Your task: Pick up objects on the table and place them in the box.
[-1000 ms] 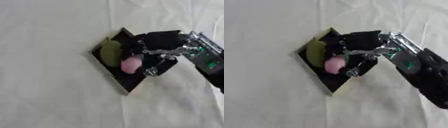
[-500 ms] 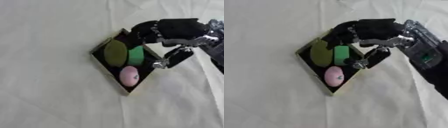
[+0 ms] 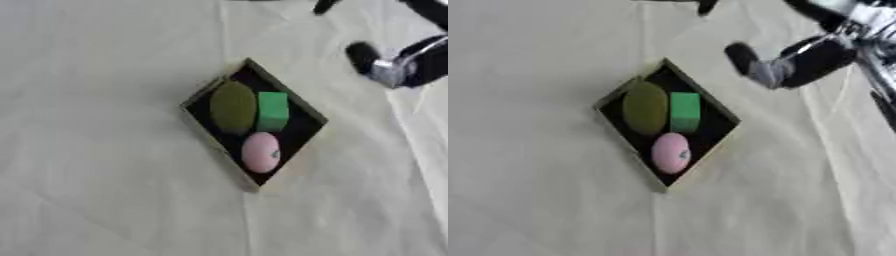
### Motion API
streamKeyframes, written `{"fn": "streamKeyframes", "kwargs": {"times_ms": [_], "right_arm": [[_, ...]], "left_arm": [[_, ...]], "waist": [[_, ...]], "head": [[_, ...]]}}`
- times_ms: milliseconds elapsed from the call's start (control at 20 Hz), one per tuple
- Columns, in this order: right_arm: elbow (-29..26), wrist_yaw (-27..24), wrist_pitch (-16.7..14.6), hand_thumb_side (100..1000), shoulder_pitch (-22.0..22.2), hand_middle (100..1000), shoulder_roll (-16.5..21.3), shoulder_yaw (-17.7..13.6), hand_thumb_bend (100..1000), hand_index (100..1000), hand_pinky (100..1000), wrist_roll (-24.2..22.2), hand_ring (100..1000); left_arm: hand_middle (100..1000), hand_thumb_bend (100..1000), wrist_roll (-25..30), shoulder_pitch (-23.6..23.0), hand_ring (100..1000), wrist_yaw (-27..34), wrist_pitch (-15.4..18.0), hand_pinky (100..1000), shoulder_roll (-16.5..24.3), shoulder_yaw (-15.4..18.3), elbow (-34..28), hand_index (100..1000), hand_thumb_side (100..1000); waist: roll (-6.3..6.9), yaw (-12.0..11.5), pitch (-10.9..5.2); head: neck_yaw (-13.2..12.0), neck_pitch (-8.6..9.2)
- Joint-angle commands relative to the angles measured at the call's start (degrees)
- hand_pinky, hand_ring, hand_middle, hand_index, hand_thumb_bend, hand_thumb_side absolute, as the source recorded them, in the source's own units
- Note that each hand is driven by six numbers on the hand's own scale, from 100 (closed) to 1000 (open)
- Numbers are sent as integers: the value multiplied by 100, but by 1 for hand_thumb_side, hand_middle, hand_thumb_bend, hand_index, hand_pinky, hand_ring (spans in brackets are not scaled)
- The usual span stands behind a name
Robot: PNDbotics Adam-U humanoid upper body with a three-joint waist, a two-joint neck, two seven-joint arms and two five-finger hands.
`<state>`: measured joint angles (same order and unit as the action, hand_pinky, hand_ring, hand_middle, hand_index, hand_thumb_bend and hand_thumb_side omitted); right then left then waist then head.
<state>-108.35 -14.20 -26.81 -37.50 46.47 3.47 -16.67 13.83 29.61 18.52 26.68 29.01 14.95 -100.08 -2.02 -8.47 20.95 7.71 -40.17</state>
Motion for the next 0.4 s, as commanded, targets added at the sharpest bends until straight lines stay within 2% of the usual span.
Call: {"fn": "streamKeyframes", "kwargs": {"times_ms": [50, 100, 200, 300, 400], "right_arm": [[-447, -772, 197, 516, -229, 709, -148, -447, 100, 827, 908, 905, 840], [-537, -846, 189, 476, -314, 722, -264, -520, 100, 829, 904, 1145, 848], [-603, -812, 143, 451, -454, 732, -490, -624, 100, 831, 904, 1483, 853], [-619, -673, 163, 480, -476, 738, -665, -708, 100, 832, 906, 1727, 853], [-623, -562, 195, 468, -452, 743, -767, -751, 100, 834, 902, 1899, 850]], "left_arm": [[808, 100, -63, 186, 861, -12, -15, 820, -9, -22, -191, 869, 672], [803, 100, -67, 236, 857, -12, -43, 820, -81, -52, -227, 870, 672], [802, 100, -69, 311, 857, 7, -142, 821, -235, -98, -314, 871, 654], [802, 100, -88, 368, 857, 21, -242, 822, -369, -126, -441, 873, 640], [802, 100, -125, 420, 857, 20, -309, 822, -448, -162, -548, 874, 635]], "waist": [[36, 14, -172], [43, 18, -181], [59, 30, -196], [61, 19, -221], [68, 16, -251]], "head": [[75, 88], [108, 107], [151, 137], [166, 130], [147, 131]]}}
